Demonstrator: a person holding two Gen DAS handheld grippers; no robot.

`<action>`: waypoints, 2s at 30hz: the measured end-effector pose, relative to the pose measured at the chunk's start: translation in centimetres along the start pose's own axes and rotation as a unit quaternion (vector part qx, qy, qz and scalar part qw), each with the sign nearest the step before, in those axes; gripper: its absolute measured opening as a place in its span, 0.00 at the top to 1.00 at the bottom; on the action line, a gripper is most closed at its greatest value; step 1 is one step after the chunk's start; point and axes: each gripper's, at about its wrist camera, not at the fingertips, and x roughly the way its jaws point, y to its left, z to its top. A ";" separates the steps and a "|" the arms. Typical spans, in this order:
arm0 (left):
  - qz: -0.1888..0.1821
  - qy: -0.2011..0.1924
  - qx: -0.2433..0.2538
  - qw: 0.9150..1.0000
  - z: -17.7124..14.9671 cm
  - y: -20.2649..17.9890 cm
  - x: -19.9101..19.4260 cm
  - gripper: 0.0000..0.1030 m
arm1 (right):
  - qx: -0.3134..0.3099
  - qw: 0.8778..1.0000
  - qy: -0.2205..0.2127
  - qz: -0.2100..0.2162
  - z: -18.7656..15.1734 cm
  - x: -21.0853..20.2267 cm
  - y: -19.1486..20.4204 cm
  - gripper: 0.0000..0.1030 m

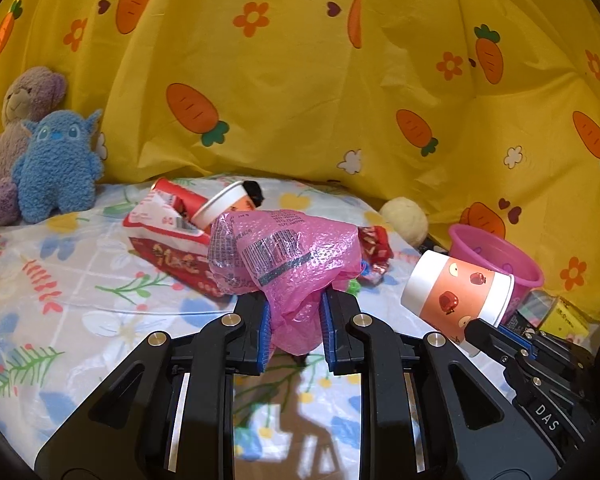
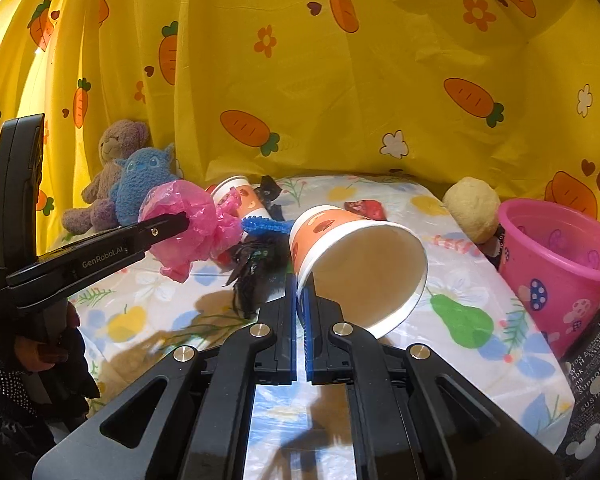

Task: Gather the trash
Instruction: 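Carry the pink bag in the left gripper and paper cup in the right gripper over the bucket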

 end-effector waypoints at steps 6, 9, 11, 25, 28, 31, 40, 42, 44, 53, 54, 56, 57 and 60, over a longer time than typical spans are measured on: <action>-0.035 0.005 0.031 0.999 0.4 -3.9 1.5 0.82 | 0.011 0.999 -0.013 -0.036 0.5 -1.2 -2.6 0.96; -0.050 0.008 0.042 0.998 0.6 -5.5 2.1 0.82 | 0.015 0.998 -0.018 -0.050 0.7 -1.6 -3.7 0.96; -0.059 0.008 0.048 0.997 0.8 -6.5 2.5 0.82 | 0.018 0.998 -0.023 -0.058 0.8 -1.8 -4.4 0.96; -0.138 0.007 0.086 0.987 2.9 -13.7 5.6 0.83 | 0.046 0.988 -0.055 -0.134 2.6 -3.5 -10.9 0.96; -0.165 0.006 0.095 0.982 3.6 -15.7 6.5 0.83 | 0.056 0.983 -0.063 -0.161 3.2 -4.0 -12.9 0.96; -0.191 0.008 0.104 0.976 4.1 -17.8 7.7 0.83 | 0.066 0.978 -0.067 -0.188 3.7 -4.2 -15.0 0.96; -0.251 0.018 0.129 0.959 4.8 -23.4 12.0 0.83 | 0.084 0.966 -0.058 -0.239 4.0 -3.7 -19.7 0.96; -0.264 0.027 0.128 0.956 5.0 -24.2 13.1 0.83 | 0.088 0.964 -0.055 -0.243 4.0 -3.4 -20.3 0.96; -0.272 0.031 0.129 0.953 5.1 -24.9 14.1 0.83 | 0.092 0.964 -0.053 -0.245 3.9 -3.1 -20.9 0.96; -0.283 0.049 0.134 0.948 4.8 -26.8 17.4 0.83 | 0.099 0.962 -0.041 -0.252 3.8 -1.7 -22.4 0.96; -0.283 0.051 0.135 0.948 4.7 -26.9 17.7 0.83 | 0.099 0.961 -0.040 -0.253 3.7 -1.6 -22.5 0.96; -0.287 0.058 0.130 0.947 4.5 -27.0 18.3 0.83 | 0.101 0.961 -0.037 -0.255 3.6 -1.4 -22.8 0.96; -0.288 0.061 0.129 0.947 4.3 -27.0 18.5 0.83 | 0.103 0.961 -0.036 -0.256 3.6 -1.3 -23.0 0.96; -0.292 0.069 0.126 0.946 4.0 -27.1 19.2 0.83 | 0.107 0.960 -0.033 -0.257 3.5 -1.0 -23.4 0.96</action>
